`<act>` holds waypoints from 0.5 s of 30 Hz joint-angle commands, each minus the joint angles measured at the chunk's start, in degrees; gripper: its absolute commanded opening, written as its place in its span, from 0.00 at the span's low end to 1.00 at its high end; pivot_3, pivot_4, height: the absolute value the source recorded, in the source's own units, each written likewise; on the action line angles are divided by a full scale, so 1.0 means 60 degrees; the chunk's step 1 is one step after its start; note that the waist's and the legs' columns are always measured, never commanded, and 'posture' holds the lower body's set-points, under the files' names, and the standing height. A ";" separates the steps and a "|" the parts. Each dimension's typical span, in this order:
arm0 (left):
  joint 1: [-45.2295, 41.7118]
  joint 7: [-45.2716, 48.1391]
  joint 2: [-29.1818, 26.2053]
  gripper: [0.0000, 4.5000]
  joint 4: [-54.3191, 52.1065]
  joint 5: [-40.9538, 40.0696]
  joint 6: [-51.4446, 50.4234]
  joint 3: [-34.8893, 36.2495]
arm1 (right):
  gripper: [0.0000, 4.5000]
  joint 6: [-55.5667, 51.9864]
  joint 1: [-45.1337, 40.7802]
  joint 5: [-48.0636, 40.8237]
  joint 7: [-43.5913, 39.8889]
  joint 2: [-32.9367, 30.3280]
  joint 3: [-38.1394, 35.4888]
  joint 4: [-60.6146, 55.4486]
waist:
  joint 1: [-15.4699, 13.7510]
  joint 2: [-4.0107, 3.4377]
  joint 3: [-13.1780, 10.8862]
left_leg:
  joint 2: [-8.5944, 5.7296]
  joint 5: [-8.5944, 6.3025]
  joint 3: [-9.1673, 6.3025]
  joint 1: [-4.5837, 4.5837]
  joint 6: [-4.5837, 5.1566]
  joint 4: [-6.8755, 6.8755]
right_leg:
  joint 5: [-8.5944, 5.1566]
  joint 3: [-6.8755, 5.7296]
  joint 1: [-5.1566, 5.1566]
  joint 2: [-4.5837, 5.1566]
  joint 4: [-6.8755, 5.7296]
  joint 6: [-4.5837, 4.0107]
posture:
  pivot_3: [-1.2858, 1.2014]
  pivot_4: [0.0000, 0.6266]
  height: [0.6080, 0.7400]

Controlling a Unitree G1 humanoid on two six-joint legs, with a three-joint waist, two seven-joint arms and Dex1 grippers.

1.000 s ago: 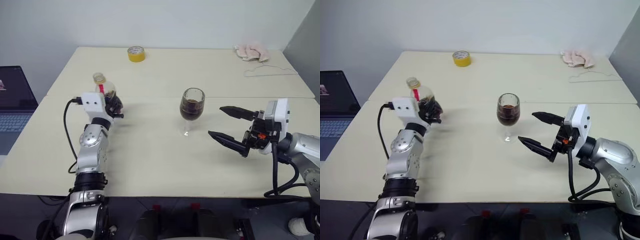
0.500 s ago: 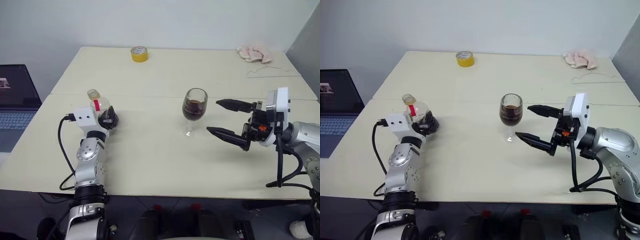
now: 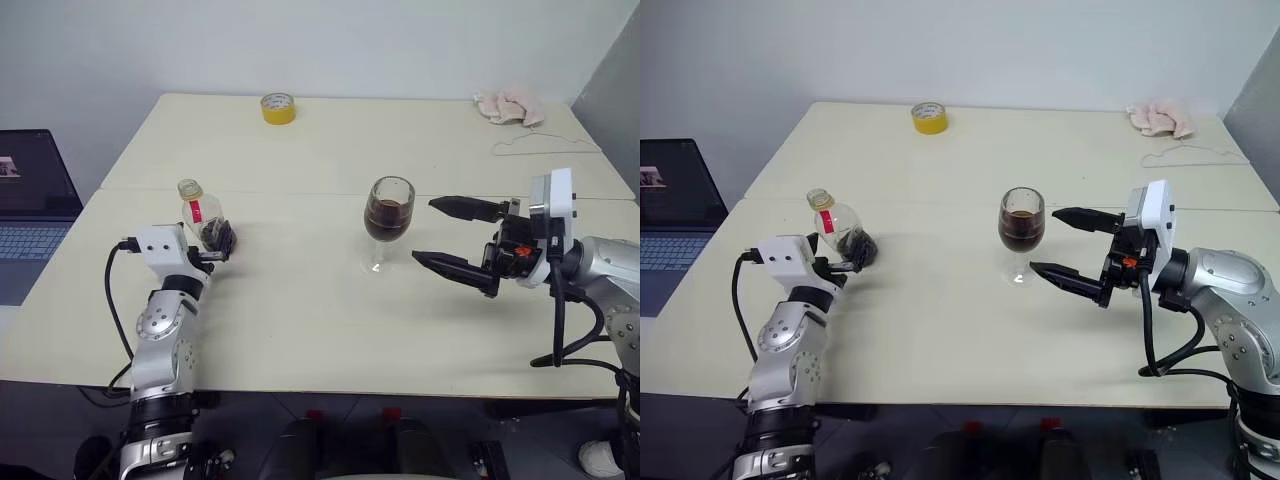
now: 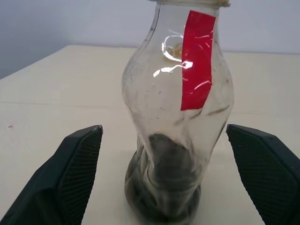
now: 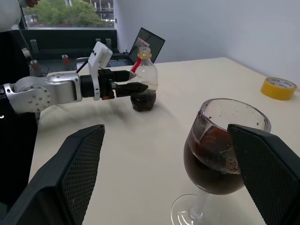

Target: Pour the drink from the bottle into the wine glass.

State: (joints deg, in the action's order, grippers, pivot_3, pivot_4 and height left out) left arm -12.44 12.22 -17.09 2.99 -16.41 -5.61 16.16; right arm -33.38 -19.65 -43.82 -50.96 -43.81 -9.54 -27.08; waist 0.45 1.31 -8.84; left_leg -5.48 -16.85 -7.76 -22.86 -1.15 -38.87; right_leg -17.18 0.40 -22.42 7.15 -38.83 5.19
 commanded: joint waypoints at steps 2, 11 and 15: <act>0.1002 -0.0032 -0.0154 0.99 -0.1492 -0.0316 -0.0547 0.0416 | 1.00 0.0301 -0.0121 0.0073 -0.0233 -0.0091 -0.0130 -0.0017 | 0.0001 0.0000 0.0000 | 0.0001 0.0000 0.0001 0.0000 0.0000 0.0000 | 0.0000 0.0002 0.0000 0.0000 0.0001 0.0000 | 0.52 0.24 1.00; 0.2533 0.2137 -0.1682 0.99 -0.3453 -0.2418 -0.2351 0.1031 | 1.00 0.0429 -0.0006 0.0420 -0.0568 -0.0506 -0.0464 0.0593 | -0.0118 -0.0002 -0.0001 | 0.0006 -0.0001 -0.0004 0.0007 0.0001 0.0007 | -0.0001 0.0000 0.0009 -0.0005 0.0010 -0.0003 | 0.52 0.24 1.00; 0.1922 0.3155 -0.3011 0.99 -0.3727 -0.3392 -0.3414 0.1169 | 1.00 0.0559 -0.0024 0.0694 -0.0931 -0.1026 -0.0687 0.1266 | -0.0101 -0.0004 -0.0002 | 0.0005 -0.0004 0.0001 0.0011 0.0005 0.0010 | -0.0002 0.0003 0.0013 -0.0007 0.0021 -0.0003 | 0.52 0.24 1.00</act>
State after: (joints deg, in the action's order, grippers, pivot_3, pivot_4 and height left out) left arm 0.33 28.23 -33.00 -15.67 -33.41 -23.86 21.92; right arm -31.41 -19.24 -39.98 -55.23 -48.42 -10.63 -20.04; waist -0.15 1.29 -8.85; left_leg -5.45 -16.87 -7.75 -22.80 -1.12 -38.80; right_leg -17.19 0.42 -22.34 7.11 -38.71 5.17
